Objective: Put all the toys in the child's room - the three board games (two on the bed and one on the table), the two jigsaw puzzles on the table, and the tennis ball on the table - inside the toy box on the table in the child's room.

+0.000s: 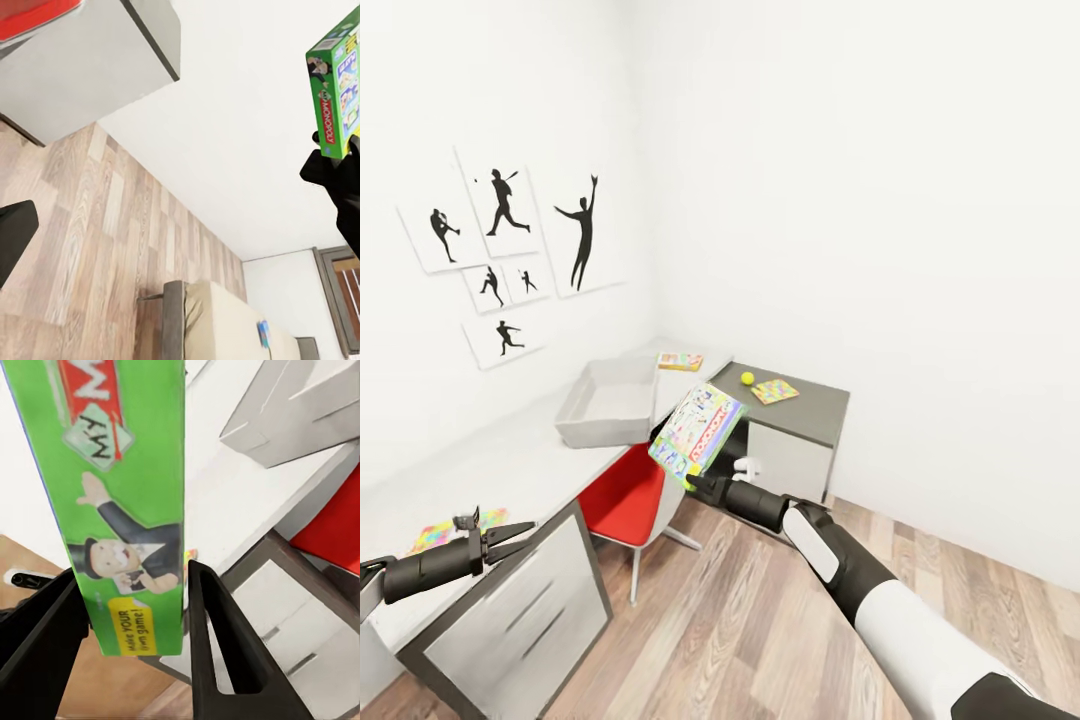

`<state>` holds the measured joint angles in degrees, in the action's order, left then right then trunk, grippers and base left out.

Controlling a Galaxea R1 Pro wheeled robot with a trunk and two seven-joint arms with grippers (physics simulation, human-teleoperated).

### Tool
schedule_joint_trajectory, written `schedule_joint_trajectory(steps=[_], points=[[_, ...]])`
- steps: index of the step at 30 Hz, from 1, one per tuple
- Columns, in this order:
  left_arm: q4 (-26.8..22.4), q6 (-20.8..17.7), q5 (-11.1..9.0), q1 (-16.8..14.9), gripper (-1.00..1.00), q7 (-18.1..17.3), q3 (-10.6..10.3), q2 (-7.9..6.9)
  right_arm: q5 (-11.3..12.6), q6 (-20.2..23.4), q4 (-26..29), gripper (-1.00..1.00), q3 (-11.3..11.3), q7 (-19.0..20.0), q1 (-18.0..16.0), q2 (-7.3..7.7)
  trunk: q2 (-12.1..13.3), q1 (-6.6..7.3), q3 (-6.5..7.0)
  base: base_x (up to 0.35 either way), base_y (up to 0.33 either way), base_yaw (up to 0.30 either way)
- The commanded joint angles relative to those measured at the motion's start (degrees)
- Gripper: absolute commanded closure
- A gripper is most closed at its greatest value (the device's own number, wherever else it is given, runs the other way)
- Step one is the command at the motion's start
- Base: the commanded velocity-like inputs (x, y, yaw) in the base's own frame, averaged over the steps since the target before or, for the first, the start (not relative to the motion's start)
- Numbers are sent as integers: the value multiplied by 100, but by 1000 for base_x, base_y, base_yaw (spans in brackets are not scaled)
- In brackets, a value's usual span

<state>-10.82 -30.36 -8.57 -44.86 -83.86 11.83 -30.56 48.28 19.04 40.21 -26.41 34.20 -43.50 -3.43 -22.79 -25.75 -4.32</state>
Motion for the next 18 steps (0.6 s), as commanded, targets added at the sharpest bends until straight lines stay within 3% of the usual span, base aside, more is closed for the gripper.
schedule_joint_trajectory(steps=[1, 10, 18], points=[[1, -61, -26, -5, -100, -17, -23, -3, 67, 47, -1, 100, -4, -1, -7, 0, -13, -4, -13, 0, 0, 282], [2, -57, -28, -5, -100, -17, -23, -3, 67, 47, 1, 100, -4, 4, -8, 2, -13, -4, -16, 0, 0, 267], [1, -58, -30, -5, -100, -17, -23, -3, 67, 47, 4, 100, -4, 6, -6, 27, -13, -4, -17, 0, 0, 28]])
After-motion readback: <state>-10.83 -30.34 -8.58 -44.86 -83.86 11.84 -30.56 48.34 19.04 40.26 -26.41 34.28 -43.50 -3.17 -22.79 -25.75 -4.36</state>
